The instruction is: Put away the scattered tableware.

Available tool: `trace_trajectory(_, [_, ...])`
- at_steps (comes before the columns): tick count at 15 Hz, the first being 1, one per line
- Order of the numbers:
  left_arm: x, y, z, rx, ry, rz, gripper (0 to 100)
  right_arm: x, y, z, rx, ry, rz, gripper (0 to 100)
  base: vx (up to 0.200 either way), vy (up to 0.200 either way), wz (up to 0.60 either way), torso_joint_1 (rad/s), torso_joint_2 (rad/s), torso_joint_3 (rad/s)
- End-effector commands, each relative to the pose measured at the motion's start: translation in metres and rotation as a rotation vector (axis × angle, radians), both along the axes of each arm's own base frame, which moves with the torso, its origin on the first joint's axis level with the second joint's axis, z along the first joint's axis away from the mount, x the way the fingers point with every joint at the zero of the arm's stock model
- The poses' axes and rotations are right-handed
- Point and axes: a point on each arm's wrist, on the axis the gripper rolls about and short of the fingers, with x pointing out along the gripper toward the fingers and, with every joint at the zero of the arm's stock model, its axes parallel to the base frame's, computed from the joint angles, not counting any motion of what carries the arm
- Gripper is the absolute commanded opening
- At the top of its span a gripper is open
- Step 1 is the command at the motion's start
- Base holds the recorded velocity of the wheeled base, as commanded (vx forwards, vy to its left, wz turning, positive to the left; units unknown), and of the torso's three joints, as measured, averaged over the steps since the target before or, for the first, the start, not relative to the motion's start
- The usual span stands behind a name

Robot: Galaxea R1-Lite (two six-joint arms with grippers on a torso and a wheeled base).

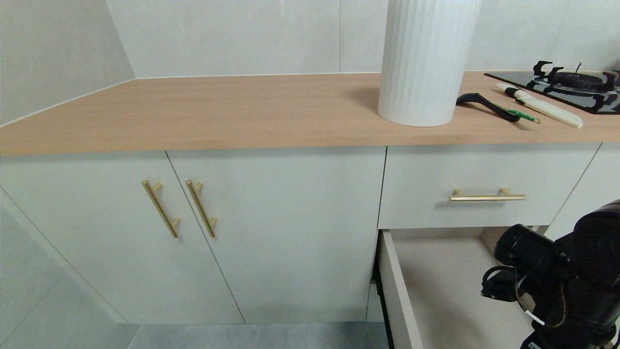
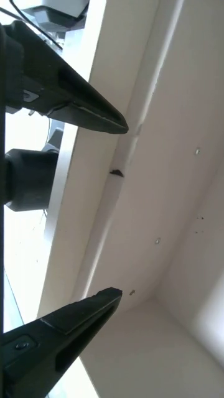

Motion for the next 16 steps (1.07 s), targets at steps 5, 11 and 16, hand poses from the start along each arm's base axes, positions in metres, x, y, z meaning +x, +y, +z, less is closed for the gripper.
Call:
trace_trajectory(5, [0.000,0.000,0.000,0.000,0.001,0.001,100,-0.001,0.000,0.002,-0.023,0.012,0.006,100,0.000,0.000,0.00,0.000,0.00,0.000])
trace_trajectory(11, [0.000,0.000,0.000,0.000,0.001,0.001,100,-0.036,-0.016,0.093,0.175,-0.440,-0.076,100,0.000,0.000,0.00,0.000,0.00,0.000])
trace_trajectory(16, [0.000,0.000,0.000,0.000,0.001,0.001,100,-0.078,-0.036,0.140,0.322,-0.816,-0.100,100,0.000,0.000,0.00,0.000,0.00,0.000])
